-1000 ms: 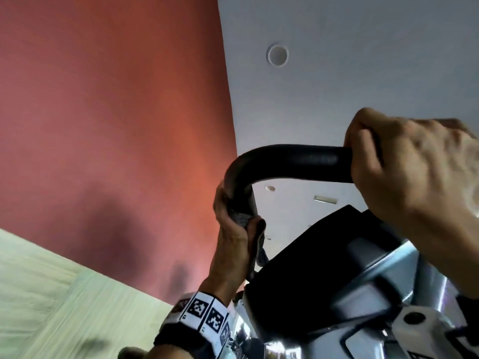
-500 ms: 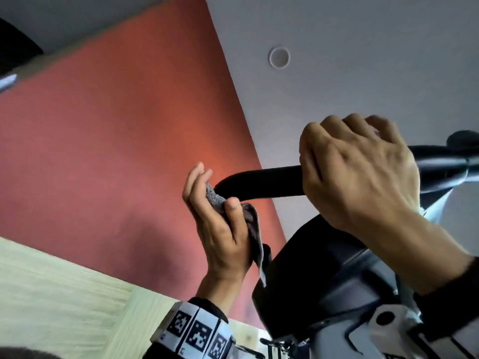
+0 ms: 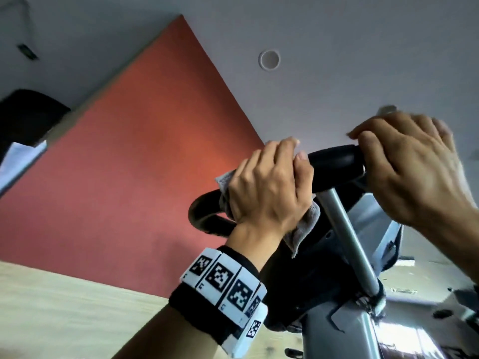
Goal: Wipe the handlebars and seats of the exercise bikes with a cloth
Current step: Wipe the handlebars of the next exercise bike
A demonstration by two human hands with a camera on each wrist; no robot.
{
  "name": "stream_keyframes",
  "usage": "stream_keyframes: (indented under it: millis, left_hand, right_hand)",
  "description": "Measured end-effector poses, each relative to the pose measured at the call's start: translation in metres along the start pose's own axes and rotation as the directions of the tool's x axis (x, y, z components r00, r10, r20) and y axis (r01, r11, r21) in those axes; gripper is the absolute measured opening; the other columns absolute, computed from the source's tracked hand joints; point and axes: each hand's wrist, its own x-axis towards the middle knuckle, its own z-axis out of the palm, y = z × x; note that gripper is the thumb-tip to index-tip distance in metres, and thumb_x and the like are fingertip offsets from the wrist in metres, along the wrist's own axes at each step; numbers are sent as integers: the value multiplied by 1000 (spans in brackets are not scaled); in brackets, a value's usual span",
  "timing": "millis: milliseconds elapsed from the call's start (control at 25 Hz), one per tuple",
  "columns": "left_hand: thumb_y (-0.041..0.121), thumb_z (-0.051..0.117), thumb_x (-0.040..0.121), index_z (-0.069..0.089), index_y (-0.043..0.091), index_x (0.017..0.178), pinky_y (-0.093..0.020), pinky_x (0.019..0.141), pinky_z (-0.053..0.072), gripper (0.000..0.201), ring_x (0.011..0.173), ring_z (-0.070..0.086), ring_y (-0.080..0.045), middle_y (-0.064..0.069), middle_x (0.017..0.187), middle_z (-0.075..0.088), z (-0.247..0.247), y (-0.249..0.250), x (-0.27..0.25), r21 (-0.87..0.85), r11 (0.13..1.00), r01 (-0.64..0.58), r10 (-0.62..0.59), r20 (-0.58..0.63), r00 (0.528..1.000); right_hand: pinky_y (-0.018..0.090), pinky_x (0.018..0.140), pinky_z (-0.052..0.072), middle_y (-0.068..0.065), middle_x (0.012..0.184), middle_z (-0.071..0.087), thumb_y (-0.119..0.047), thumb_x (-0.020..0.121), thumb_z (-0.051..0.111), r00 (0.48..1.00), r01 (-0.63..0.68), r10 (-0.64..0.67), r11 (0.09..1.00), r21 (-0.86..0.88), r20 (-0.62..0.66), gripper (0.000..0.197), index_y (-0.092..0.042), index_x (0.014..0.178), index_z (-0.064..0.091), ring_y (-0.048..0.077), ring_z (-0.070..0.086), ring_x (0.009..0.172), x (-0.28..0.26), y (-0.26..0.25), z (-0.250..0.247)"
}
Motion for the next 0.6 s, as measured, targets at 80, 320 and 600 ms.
stream_keyframes:
  millis: [80, 320, 600]
  left_hand:
    - [31, 34, 102, 72, 17, 113, -35, 72, 46, 41, 82, 66, -22, 2, 102, 73, 0, 16, 11, -47, 997, -57, 60, 51, 997]
    - [30, 32, 104, 69, 16, 108, -36, 61, 48, 40, 76, 67, -23, 1, 95, 71, -10, 17, 22, -57, 992, -109, 116, 139, 983]
    - [43, 21, 101, 65, 19, 91, -40, 58, 47, 52, 70, 64, -29, 3, 79, 69, -10, 47, 53, -55, 995, -88, 102, 363, 926]
  right_hand:
    - [45, 104, 35, 5, 114, 60, -39, 107, 22, 1000, 24, -23, 993, 113, -11, 48, -17, 111, 65, 32, 51, 109, -2, 13, 1]
    - [37, 111, 31, 6, 106, 62, -25, 109, 30, 980, 192, -197, 946, 261, -10, 39, -7, 111, 65, 26, 51, 112, 3, 27, 0]
    - [36, 87, 36, 0, 77, 56, -40, 100, 23, 983, 48, -78, 983, 176, 169, 43, -23, 69, 47, 26, 48, 84, 23, 30, -14]
